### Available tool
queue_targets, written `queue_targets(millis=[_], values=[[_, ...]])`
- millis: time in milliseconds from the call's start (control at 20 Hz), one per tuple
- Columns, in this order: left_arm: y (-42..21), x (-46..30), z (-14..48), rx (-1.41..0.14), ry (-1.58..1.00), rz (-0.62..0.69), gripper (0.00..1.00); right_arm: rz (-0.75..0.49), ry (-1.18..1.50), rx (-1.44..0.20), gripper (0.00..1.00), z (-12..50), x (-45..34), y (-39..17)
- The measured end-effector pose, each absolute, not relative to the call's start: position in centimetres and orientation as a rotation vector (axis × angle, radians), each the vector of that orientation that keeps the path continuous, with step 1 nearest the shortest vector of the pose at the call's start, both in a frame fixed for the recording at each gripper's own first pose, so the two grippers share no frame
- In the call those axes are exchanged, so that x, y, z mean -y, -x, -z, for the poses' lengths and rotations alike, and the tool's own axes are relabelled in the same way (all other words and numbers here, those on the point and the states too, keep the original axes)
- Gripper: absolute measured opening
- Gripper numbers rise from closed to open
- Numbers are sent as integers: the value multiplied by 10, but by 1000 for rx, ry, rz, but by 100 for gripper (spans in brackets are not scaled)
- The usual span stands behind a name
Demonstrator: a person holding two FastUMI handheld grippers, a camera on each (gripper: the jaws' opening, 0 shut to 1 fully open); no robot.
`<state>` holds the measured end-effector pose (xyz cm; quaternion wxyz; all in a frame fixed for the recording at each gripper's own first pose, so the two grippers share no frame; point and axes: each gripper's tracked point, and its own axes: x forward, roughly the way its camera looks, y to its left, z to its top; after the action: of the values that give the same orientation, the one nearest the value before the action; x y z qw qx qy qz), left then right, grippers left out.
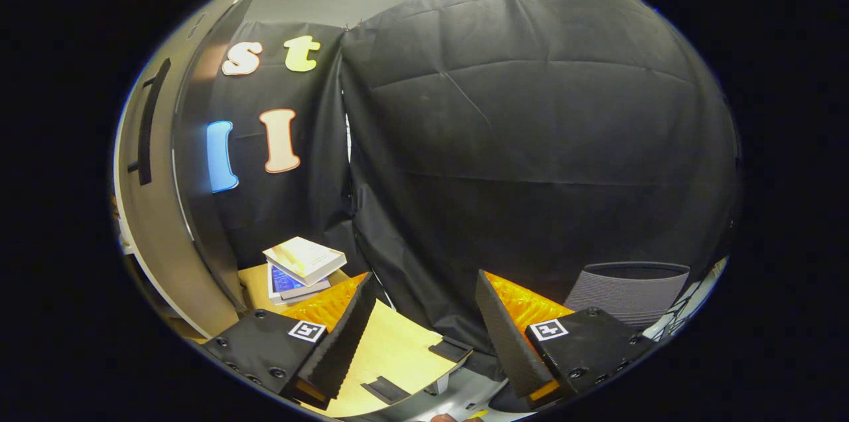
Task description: Grab one shoe with the right hand and put it into the shoe cabinet, grab the other shoe with the left hand and put it into the shoe cabinet; then close the right door with the right hand and the left door with the left hand.
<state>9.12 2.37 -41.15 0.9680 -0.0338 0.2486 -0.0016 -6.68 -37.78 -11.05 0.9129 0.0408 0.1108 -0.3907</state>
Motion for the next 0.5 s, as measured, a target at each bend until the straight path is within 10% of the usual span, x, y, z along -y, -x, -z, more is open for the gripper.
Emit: queue_targets(millis=[500], values=[[-104,-17,374,-372,-129,-1,24,707,-72,-272,96,124,353,36]])
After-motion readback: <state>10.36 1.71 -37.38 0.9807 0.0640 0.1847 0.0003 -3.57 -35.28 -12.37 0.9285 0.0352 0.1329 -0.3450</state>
